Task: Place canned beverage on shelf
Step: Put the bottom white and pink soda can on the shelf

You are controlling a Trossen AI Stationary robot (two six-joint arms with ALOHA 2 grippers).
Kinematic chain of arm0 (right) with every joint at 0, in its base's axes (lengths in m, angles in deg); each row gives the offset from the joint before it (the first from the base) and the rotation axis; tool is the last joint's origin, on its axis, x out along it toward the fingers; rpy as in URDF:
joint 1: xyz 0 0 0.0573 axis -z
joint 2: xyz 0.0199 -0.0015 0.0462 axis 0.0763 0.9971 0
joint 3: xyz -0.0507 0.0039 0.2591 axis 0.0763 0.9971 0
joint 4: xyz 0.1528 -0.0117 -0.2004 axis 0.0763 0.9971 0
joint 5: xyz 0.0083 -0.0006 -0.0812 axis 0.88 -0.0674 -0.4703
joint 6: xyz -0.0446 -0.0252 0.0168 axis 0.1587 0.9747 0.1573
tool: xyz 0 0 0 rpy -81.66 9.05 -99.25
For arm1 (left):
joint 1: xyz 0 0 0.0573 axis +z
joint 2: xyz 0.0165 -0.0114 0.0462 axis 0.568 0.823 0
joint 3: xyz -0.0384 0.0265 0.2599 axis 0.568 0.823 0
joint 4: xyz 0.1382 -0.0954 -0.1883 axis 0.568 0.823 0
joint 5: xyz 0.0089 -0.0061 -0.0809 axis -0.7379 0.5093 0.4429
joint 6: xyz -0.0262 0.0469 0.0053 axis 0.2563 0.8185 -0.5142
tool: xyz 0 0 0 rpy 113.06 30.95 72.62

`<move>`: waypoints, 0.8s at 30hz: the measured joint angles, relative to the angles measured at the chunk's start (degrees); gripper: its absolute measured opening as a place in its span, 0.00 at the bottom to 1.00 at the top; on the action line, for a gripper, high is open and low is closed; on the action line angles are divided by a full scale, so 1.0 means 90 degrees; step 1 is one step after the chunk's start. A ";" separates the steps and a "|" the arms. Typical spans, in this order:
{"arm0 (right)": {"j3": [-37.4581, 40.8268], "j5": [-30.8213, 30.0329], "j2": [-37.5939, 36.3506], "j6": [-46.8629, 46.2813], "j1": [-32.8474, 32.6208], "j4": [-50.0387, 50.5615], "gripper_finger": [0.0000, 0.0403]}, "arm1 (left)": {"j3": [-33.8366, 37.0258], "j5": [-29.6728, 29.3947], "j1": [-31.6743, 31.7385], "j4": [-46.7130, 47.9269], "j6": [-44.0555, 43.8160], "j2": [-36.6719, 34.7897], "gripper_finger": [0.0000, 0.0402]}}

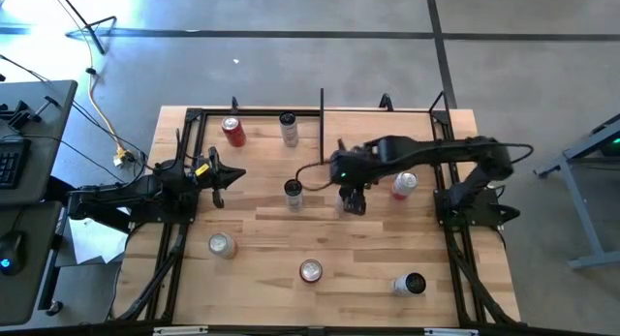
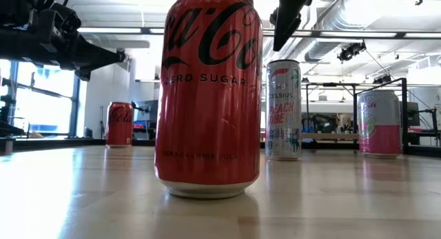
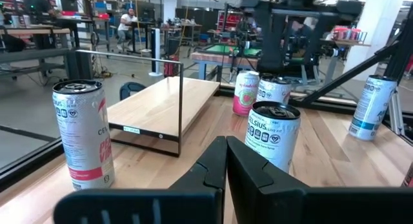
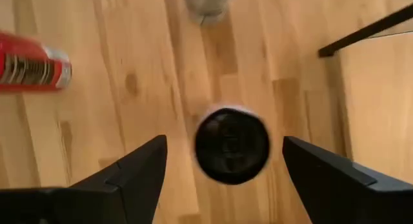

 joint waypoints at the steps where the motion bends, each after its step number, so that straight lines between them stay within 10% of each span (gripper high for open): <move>1: -0.0144 -0.0079 0.0138 0.0012 -0.0071 0.0136 0.73 | 0.0000 -0.0001 0.0000 0.0000 0.0000 0.0000 0.01; 24: -0.0738 0.0039 0.1335 0.0146 0.0291 0.1204 0.73 | 0.0000 0.0106 -0.0002 0.0015 -0.0284 0.0000 0.12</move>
